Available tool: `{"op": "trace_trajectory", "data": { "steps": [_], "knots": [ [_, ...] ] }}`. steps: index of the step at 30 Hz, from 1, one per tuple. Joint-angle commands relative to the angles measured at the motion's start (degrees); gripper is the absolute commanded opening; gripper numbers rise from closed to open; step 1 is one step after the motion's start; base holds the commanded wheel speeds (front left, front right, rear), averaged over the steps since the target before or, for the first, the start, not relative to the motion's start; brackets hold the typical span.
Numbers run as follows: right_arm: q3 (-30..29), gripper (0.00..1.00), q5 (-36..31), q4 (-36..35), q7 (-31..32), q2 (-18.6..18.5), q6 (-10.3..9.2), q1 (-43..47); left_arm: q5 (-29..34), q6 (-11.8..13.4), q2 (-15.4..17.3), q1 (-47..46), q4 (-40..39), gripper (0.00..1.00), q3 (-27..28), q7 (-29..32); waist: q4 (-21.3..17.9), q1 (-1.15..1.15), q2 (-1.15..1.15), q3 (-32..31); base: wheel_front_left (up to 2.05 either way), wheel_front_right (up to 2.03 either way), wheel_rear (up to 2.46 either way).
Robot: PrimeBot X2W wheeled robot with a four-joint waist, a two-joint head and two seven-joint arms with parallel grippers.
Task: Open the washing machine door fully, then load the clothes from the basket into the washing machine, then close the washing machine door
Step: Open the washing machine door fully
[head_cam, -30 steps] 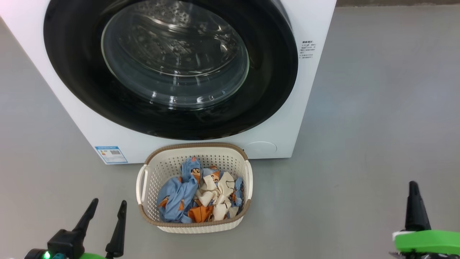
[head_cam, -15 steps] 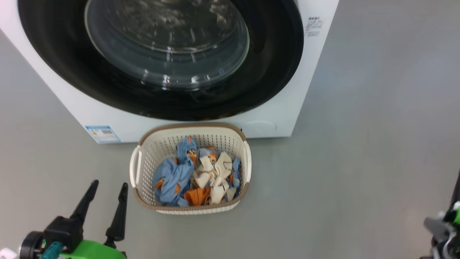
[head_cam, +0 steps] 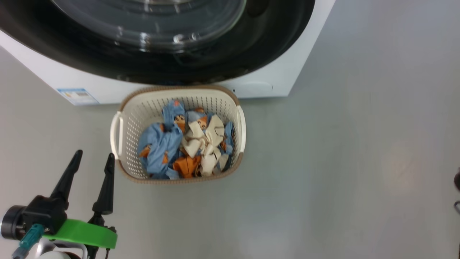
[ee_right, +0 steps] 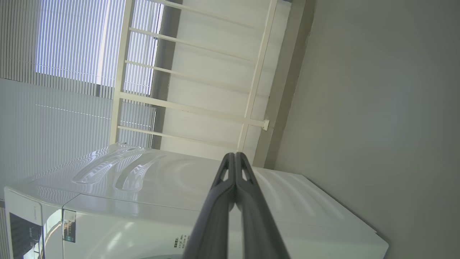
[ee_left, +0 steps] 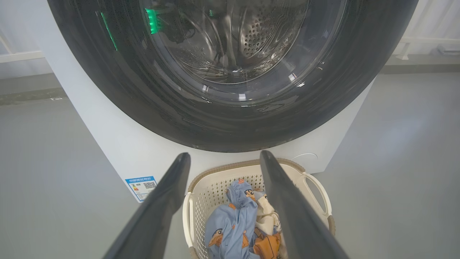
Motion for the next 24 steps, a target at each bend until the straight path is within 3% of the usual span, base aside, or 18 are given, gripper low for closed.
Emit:
{"op": "trace_trajectory", "data": {
  "steps": [1, 24],
  "knots": [
    [0.43, 0.00, 0.74, -2.13, 1.36, -1.79, 0.52, -1.67, 0.07, -0.10, 1.56, -1.49, -1.84, 1.00, 2.19, -0.36, -0.61, -0.01, 0.00, 3.41, 0.00, 0.00, 0.00],
    [4.61, 0.00, 0.83, -5.40, 21.04, -4.00, 0.52, -22.26, 0.66, -0.10, 2.08, -5.03, -3.01, 1.00, 2.07, -0.36, 3.00, -0.01, 0.00, 12.30, 0.00, 0.00, 0.00]
  ]
}}
